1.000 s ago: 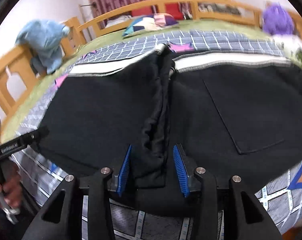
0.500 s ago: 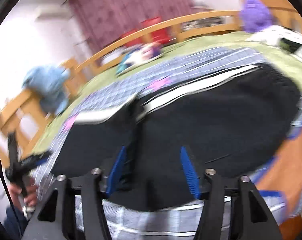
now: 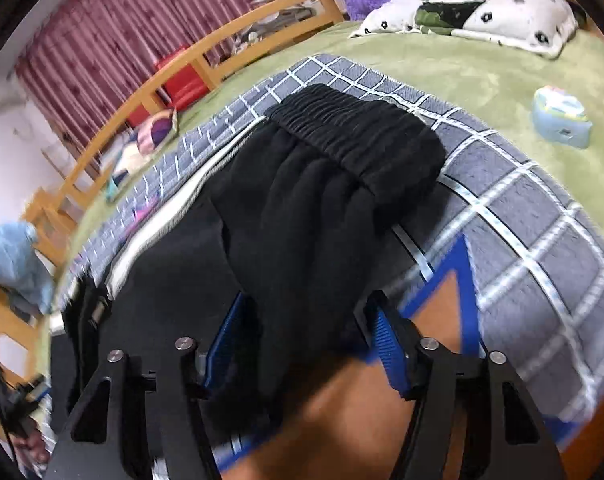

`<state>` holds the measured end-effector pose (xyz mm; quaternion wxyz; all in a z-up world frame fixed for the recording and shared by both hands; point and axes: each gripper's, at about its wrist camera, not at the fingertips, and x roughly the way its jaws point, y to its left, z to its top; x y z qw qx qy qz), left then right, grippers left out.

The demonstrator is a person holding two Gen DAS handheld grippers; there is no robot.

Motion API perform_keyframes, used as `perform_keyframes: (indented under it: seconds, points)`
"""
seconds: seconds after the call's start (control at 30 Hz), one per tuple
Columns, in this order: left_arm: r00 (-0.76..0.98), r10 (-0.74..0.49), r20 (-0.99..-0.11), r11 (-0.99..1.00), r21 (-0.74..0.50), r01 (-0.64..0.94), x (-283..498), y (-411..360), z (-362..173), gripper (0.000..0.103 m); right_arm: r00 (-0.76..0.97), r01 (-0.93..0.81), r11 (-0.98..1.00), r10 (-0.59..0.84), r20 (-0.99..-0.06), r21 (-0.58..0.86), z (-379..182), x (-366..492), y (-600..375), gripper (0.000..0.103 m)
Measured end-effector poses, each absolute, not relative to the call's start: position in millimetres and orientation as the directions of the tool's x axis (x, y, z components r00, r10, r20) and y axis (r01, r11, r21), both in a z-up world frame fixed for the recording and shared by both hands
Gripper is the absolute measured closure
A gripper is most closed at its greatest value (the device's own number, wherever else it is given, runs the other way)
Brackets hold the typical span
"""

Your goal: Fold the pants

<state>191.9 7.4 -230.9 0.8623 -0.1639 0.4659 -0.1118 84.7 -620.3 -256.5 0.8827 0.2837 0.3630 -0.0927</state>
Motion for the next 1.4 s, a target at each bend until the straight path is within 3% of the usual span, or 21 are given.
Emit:
perform_keyframes:
  seconds: [0.2, 0.27, 0.33, 0.37, 0.4, 0.43, 0.6, 0.7, 0.8, 0.97, 1.07, 1.17, 1.23, 1.3, 1.37, 1.4]
  points:
    - [0.509, -0.456, -0.730, 0.869, -0.490, 0.076, 214.1, 7.1, -244.4, 0.036, 0.757, 0.323, 0.795, 0.109, -0.644, 0.514, -258.2, 114.0, -626.8, 0.039]
    - [0.477, -0.498, -0.724, 0.846, -0.527, 0.085, 223.5, 4.6, -249.0, 0.041, 0.758, 0.333, 0.775, 0.119, -0.641, 0.538, -259.5, 119.9, -631.1, 0.058]
    - [0.463, -0.506, -0.728, 0.841, -0.537, 0.075, 232.3, 3.1, -253.2, 0.070, 0.747, 0.343, 0.757, 0.138, -0.650, 0.556, -261.2, 124.8, -634.0, 0.069]
    - [0.449, -0.526, -0.722, 0.827, -0.558, 0.070, 235.0, 4.1, -254.7, 0.075, 0.749, 0.335, 0.758, 0.146, -0.646, 0.559, -259.4, 125.2, -633.2, 0.080]
    - [0.444, -0.563, -0.697, 0.799, -0.597, 0.076, 235.6, 6.4, -252.6, 0.092, 0.753, 0.326, 0.759, 0.151, -0.640, 0.563, -257.3, 125.1, -632.0, 0.084]
    - [0.450, -0.588, -0.673, 0.778, -0.623, 0.084, 235.5, 9.2, -247.3, 0.093, 0.762, 0.321, 0.758, 0.149, -0.630, 0.567, -252.4, 123.8, -628.9, 0.087]
    - [0.506, -0.568, -0.649, 0.802, -0.574, 0.166, 234.2, 10.7, -195.3, 0.094, 0.802, 0.302, 0.838, 0.034, -0.596, 0.455, -182.3, 128.6, -585.2, 0.090]
    - [0.537, -0.571, -0.621, 0.794, -0.584, 0.168, 237.1, 28.0, -167.4, 0.094, 0.836, 0.248, 0.860, 0.043, -0.548, 0.446, -140.3, 137.7, -560.9, 0.090]
    - [0.601, -0.504, -0.620, 0.841, -0.510, 0.179, 237.2, 50.9, -137.3, 0.093, 0.865, 0.167, 0.891, 0.073, -0.496, 0.422, -106.8, 152.2, -526.9, 0.090]
    - [0.644, -0.423, -0.638, 0.881, -0.456, 0.127, 235.1, 125.2, -116.6, 0.093, 0.880, 0.043, 0.888, 0.184, -0.438, 0.459, -96.5, 179.6, -466.8, 0.090]
    - [0.629, -0.352, -0.693, 0.911, -0.407, 0.063, 237.9, 157.3, -141.8, 0.091, 0.839, 0.038, 0.884, 0.225, -0.496, 0.465, -131.0, 199.7, -442.1, 0.086]
    - [0.522, -0.312, -0.794, 0.919, -0.391, -0.044, 246.1, 175.4, -194.9, 0.089, 0.706, 0.105, 0.892, 0.244, -0.665, 0.439, -190.3, 219.7, -433.6, 0.084]
    - [0.480, -0.250, -0.841, 0.936, -0.337, -0.102, 246.1, 183.3, -220.4, 0.068, 0.609, 0.217, 0.911, 0.154, -0.778, 0.350, -226.3, 217.7, -435.3, 0.078]
    - [0.479, -0.210, -0.852, 0.946, -0.300, -0.120, 242.6, 188.0, -225.5, 0.059, 0.599, 0.216, 0.889, 0.206, -0.774, 0.404, -238.8, 202.7, -445.3, 0.074]
    - [0.501, -0.202, -0.842, 0.945, -0.301, -0.126, 236.3, 190.4, -217.6, 0.050, 0.605, 0.241, 0.888, 0.178, -0.776, 0.392, -229.4, 183.8, -452.4, 0.063]
    - [0.523, -0.189, -0.831, 0.947, -0.296, -0.128, 230.6, 191.7, -210.5, 0.045, 0.613, 0.244, 0.901, 0.142, -0.777, 0.357, -220.2, 174.5, -451.5, 0.063]
